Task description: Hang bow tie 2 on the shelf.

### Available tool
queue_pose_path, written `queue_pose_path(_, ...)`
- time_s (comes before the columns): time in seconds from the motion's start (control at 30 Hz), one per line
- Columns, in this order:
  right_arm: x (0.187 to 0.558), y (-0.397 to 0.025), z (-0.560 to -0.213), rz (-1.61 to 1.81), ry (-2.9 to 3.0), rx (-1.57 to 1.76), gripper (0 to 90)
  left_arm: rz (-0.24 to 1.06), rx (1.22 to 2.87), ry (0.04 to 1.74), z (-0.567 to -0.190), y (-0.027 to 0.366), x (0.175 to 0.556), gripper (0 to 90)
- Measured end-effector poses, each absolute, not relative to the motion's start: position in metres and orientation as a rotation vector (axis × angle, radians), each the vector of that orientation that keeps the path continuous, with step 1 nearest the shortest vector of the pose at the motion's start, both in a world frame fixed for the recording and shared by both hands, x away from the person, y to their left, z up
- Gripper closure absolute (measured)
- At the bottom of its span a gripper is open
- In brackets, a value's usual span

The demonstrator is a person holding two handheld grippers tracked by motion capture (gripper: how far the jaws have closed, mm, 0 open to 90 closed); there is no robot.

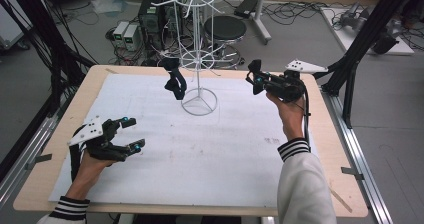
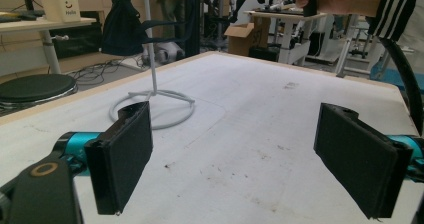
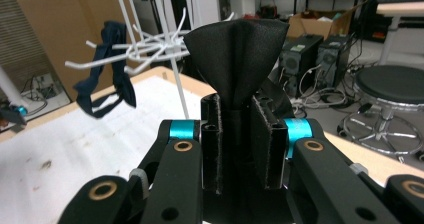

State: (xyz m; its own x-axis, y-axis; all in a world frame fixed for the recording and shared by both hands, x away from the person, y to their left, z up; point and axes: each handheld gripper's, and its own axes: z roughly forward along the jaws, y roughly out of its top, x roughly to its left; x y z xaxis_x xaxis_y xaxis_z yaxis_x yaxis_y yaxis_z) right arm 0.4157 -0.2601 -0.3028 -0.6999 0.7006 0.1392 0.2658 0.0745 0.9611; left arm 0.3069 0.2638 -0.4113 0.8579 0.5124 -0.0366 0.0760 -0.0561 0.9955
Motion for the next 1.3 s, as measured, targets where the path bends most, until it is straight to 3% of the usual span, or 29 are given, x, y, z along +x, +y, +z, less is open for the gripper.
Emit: queue_pose_path(1.3,0.443,-0.203,-0.278,1.704,1.916,0.906,76.6,0.382,1.624,0.457,-0.417,0.255,0.306,16.3)
